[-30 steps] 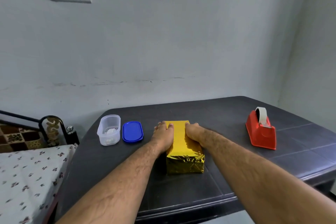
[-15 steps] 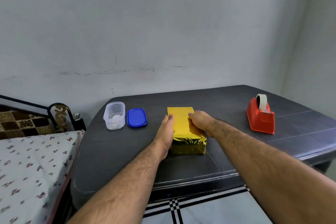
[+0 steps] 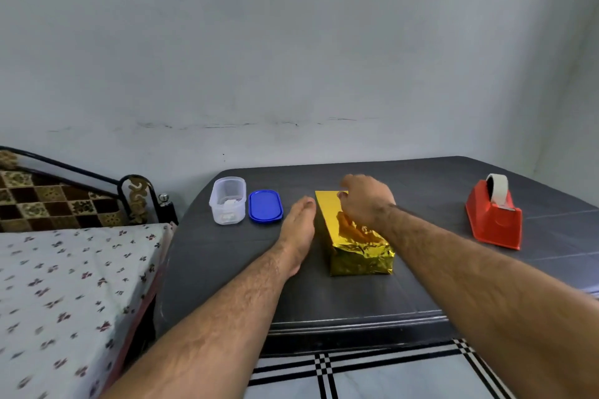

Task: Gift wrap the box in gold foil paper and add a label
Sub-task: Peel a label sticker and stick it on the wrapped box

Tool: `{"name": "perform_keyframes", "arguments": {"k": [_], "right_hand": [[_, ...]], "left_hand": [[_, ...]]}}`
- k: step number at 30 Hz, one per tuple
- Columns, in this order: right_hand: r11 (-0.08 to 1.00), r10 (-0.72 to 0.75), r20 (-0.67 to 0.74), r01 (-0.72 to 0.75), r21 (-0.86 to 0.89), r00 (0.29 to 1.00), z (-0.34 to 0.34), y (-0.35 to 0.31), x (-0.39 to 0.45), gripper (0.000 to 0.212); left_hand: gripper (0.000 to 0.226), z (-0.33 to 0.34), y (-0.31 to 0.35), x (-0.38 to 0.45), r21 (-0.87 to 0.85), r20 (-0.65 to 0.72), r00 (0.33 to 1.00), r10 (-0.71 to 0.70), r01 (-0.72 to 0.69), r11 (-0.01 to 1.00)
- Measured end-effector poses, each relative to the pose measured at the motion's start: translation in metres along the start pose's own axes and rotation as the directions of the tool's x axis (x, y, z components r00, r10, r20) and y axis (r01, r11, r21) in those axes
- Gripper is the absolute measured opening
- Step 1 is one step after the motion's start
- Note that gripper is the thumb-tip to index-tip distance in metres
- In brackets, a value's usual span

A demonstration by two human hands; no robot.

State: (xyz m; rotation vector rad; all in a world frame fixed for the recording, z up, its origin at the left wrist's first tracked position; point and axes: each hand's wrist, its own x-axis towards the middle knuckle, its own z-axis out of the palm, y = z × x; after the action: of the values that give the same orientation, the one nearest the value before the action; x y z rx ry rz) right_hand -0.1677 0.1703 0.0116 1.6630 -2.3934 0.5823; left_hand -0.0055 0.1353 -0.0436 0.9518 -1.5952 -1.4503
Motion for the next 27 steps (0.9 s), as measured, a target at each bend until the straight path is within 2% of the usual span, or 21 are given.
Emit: {"name": "perform_keyframes", "arguments": {"k": [2,4,9,13,15,18,23,27], "right_hand": [[0.994,-0.053,0.0,0.053,0.092,0.999,0.0,-0.023,0.011,0.033],[0.983,-0.086,0.039,0.078,0.166,0.996,0.007,-0.052,0.021,0.029],[0.97,-0.141,0.13,0.11,0.217,0.981,0.034,-0.101,0.036,0.026],[0.961,-0.181,0.15,0.143,0.237,0.972,0.064,-0.136,0.047,0.025],[0.959,-0.202,0.15,0.164,0.233,0.968,0.075,-0.15,0.051,0.027],[0.952,-0.201,0.151,0.156,0.264,0.968,0.088,-0.168,0.061,0.031],[0.921,-0.211,0.17,0.138,0.364,0.963,0.106,-0.194,0.084,0.029],[0.943,-0.231,0.254,0.152,0.295,0.939,0.114,-0.212,0.104,0.025]], "left_hand": [[0.043,-0.031,0.0,0.007,0.164,-0.182,0.963,0.197,-0.168,0.972],[0.031,-0.069,-0.006,0.019,0.336,-0.285,0.898,0.335,-0.233,0.912],[0.022,-0.131,-0.021,0.034,0.483,-0.48,0.747,0.46,-0.213,0.849],[0.035,-0.155,-0.041,0.045,0.548,-0.539,0.676,0.502,-0.171,0.819],[0.041,-0.16,-0.043,0.05,0.492,-0.576,0.681,0.452,-0.154,0.857],[0.043,-0.163,-0.043,0.054,0.397,-0.58,0.756,0.305,-0.065,0.915],[0.035,-0.167,-0.05,0.057,0.444,-0.548,0.778,0.306,-0.04,0.895],[0.034,-0.167,-0.051,0.058,0.427,-0.553,0.784,0.284,-0.027,0.904]]}}
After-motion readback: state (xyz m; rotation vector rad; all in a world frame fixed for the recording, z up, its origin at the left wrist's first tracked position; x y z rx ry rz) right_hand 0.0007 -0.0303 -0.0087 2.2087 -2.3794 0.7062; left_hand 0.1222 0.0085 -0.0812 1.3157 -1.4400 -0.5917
